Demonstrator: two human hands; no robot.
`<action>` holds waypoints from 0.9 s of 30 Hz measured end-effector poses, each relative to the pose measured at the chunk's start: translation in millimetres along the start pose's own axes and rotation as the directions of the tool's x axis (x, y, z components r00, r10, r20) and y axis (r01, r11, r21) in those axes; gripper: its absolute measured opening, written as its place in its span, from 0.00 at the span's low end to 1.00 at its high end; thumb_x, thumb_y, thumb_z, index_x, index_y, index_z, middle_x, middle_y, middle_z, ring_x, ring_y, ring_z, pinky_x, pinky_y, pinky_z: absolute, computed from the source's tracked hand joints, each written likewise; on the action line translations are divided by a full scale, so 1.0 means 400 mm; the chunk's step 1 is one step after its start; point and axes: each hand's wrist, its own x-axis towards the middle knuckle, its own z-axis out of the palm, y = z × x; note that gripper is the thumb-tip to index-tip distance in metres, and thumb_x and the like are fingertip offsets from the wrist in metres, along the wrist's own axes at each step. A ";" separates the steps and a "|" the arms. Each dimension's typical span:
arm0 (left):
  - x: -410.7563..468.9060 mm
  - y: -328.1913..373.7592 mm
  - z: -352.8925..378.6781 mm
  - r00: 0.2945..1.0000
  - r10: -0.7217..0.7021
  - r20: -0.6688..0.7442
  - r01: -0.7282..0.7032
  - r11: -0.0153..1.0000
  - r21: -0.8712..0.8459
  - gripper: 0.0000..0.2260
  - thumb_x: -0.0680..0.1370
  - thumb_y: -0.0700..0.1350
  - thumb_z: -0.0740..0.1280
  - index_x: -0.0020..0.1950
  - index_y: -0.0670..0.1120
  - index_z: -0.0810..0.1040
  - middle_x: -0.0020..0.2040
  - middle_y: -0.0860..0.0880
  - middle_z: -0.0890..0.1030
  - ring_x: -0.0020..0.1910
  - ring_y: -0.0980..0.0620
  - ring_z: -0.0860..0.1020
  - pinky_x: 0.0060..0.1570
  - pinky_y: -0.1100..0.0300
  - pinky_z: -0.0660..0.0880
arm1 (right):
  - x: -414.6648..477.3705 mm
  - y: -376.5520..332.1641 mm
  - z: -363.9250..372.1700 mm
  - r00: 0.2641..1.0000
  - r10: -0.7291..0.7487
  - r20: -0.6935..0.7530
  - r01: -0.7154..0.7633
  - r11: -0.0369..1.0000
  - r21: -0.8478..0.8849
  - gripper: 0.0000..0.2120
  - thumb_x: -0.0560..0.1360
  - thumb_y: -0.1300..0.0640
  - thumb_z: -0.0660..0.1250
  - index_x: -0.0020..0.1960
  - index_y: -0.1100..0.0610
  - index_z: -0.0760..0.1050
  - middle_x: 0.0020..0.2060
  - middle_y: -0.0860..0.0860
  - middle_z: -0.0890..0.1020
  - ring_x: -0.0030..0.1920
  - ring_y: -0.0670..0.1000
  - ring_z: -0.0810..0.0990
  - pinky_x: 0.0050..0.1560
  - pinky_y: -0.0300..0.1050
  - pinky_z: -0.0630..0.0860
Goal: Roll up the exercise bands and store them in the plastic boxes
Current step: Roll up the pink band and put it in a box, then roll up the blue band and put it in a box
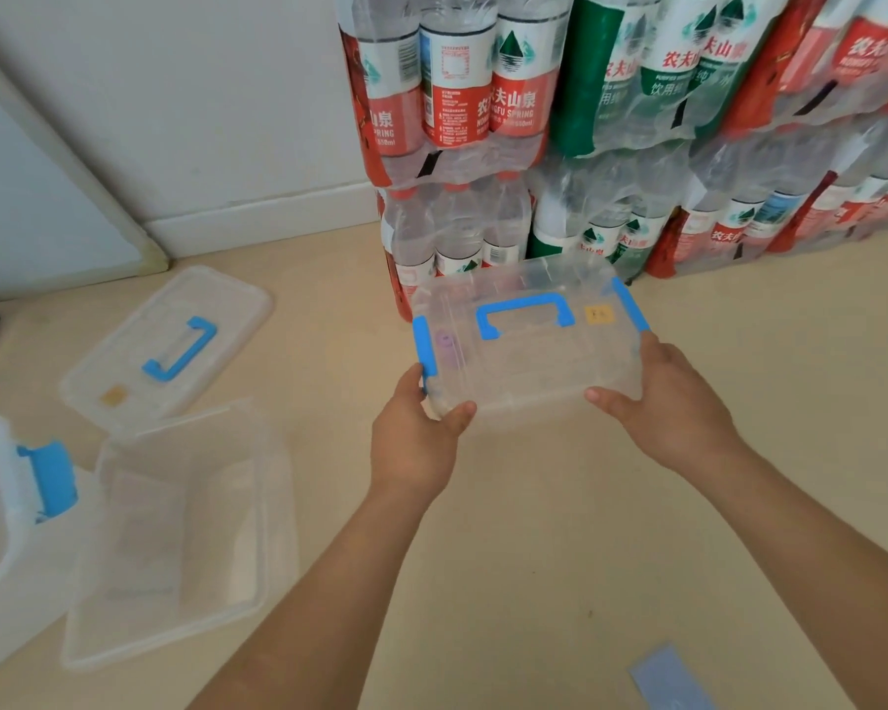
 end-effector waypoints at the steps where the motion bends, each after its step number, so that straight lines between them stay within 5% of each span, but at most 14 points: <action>1: 0.005 0.007 -0.003 1.000 0.023 -0.020 -0.021 0.996 0.091 0.30 0.73 0.53 0.71 0.72 0.51 0.65 0.61 0.50 0.76 0.56 0.47 0.77 0.58 0.53 0.73 | 0.005 -0.001 -0.001 1.000 0.000 -0.006 -0.001 1.000 -0.030 0.41 0.73 0.39 0.64 0.76 0.60 0.52 0.65 0.59 0.69 0.63 0.61 0.72 0.55 0.53 0.72; 6: 0.037 0.032 -0.014 0.995 0.102 0.010 -0.097 0.913 0.396 0.28 0.74 0.58 0.68 0.70 0.48 0.66 0.52 0.45 0.81 0.52 0.44 0.78 0.50 0.52 0.75 | 0.027 -0.021 -0.007 1.000 0.018 -0.002 -0.018 0.991 -0.129 0.40 0.74 0.38 0.61 0.75 0.60 0.53 0.62 0.60 0.70 0.60 0.62 0.73 0.48 0.52 0.72; 13: 0.046 0.048 -0.059 0.981 0.042 0.188 -0.111 0.920 0.377 0.23 0.77 0.44 0.64 0.72 0.48 0.65 0.54 0.45 0.82 0.53 0.44 0.80 0.51 0.51 0.77 | 0.018 -0.044 -0.033 0.996 0.092 0.020 -0.088 0.987 -0.135 0.37 0.74 0.40 0.62 0.74 0.60 0.54 0.63 0.61 0.70 0.62 0.64 0.71 0.55 0.55 0.72; 17: -0.009 0.051 -0.165 0.925 0.133 0.356 -0.321 0.776 0.542 0.17 0.77 0.38 0.58 0.63 0.49 0.76 0.56 0.46 0.80 0.49 0.46 0.80 0.46 0.61 0.74 | -0.053 -0.081 -0.078 0.996 -0.089 -0.003 0.088 0.989 -0.118 0.30 0.75 0.47 0.63 0.73 0.57 0.60 0.65 0.60 0.71 0.63 0.62 0.71 0.59 0.53 0.70; 22: -0.111 0.001 -0.247 0.910 0.092 0.404 -0.313 0.794 0.522 0.14 0.75 0.37 0.60 0.51 0.51 0.81 0.45 0.50 0.83 0.40 0.52 0.80 0.45 0.60 0.76 | -0.215 -0.147 -0.090 0.859 -0.331 0.391 0.312 0.943 0.113 0.18 0.74 0.49 0.66 0.63 0.49 0.73 0.51 0.47 0.78 0.53 0.50 0.78 0.50 0.41 0.71; 25: -0.187 -0.040 -0.209 0.876 0.056 0.479 -0.346 0.765 0.543 0.14 0.76 0.37 0.59 0.52 0.51 0.81 0.45 0.51 0.82 0.42 0.52 0.79 0.47 0.59 0.75 | -0.285 -0.111 -0.089 0.742 -0.291 0.604 0.374 0.928 -0.012 0.18 0.75 0.46 0.65 0.64 0.48 0.72 0.52 0.46 0.78 0.51 0.47 0.74 0.50 0.39 0.68; 27: -0.243 -0.071 -0.144 0.816 0.070 0.574 -0.458 0.684 0.567 0.14 0.77 0.39 0.59 0.55 0.51 0.80 0.50 0.51 0.82 0.45 0.52 0.77 0.49 0.61 0.73 | -0.318 -0.040 -0.083 0.763 -0.225 0.606 0.342 0.936 -0.083 0.19 0.76 0.47 0.64 0.66 0.50 0.71 0.56 0.48 0.78 0.51 0.48 0.74 0.50 0.40 0.68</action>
